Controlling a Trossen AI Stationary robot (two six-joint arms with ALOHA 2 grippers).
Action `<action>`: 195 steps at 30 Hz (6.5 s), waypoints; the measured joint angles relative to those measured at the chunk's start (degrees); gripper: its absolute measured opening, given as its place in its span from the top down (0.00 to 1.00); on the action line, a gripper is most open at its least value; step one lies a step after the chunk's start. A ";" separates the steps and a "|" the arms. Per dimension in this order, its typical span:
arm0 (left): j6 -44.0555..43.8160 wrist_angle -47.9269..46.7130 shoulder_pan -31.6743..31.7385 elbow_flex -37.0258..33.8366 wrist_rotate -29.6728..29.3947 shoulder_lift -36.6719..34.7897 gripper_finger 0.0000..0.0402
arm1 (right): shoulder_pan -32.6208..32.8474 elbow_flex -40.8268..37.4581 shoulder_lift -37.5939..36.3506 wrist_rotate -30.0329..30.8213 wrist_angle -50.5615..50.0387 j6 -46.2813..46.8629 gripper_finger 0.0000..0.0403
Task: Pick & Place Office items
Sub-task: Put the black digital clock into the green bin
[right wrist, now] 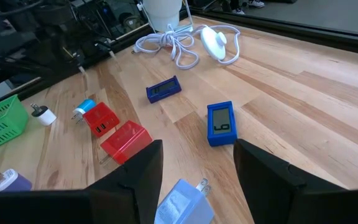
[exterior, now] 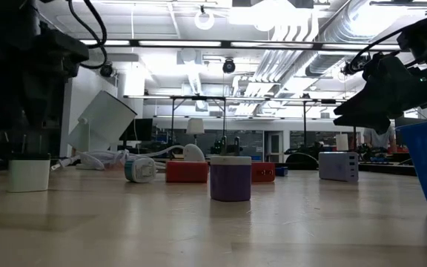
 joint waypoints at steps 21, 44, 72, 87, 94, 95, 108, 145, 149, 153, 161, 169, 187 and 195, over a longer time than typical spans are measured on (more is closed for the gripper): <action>4.95 0.97 0.02 0.02 -1.68 -1.84 0.63 | 0.00 0.00 -0.01 -0.02 0.00 0.00 0.54; 45.37 9.57 0.00 0.09 -5.99 -1.84 0.63 | -0.01 -0.01 -0.01 -0.01 -0.01 0.00 0.54; 69.39 12.89 0.00 0.09 1.39 -1.84 0.63 | -0.01 -0.01 -0.01 0.00 -0.01 0.00 0.54; 69.36 5.31 0.00 2.91 2.93 -2.67 0.63 | -0.02 -0.02 0.01 -0.02 0.00 0.00 0.54; 69.38 -2.66 0.00 8.81 2.93 -2.69 0.63 | -0.02 0.00 -0.01 0.00 -0.02 0.00 0.54; 69.44 -3.69 0.00 9.53 2.93 -2.69 0.63 | -0.02 0.00 -0.01 -0.02 -0.02 0.00 0.54; 72.55 -11.47 0.00 17.63 3.77 -2.71 0.63 | 0.00 0.00 -0.01 -0.02 -0.02 0.00 0.54; 50.94 -8.09 -20.56 20.35 3.86 6.30 0.63 | -0.01 0.00 -0.01 0.00 0.00 0.00 0.54; 49.06 -5.43 -22.81 20.35 4.58 8.48 0.63 | -0.02 0.00 -0.01 0.00 0.00 0.00 0.54; 47.02 -4.40 -25.01 21.00 4.80 10.37 0.63 | -0.01 0.00 -0.01 0.00 0.00 0.00 0.54; 45.47 -4.50 -28.47 26.58 4.90 16.14 0.63 | -0.01 0.00 -0.01 0.00 0.00 0.00 0.54; 46.36 -6.22 -29.75 32.19 4.98 21.59 0.63 | -0.02 0.00 -0.01 0.00 0.00 0.00 0.54; 46.34 -6.24 -29.16 32.35 4.49 22.09 0.63 | -0.02 -0.02 0.00 0.00 0.00 0.00 0.54; 48.52 -6.70 -28.84 32.26 3.04 24.54 0.63 | -0.01 -0.01 0.01 -0.02 0.00 0.00 0.54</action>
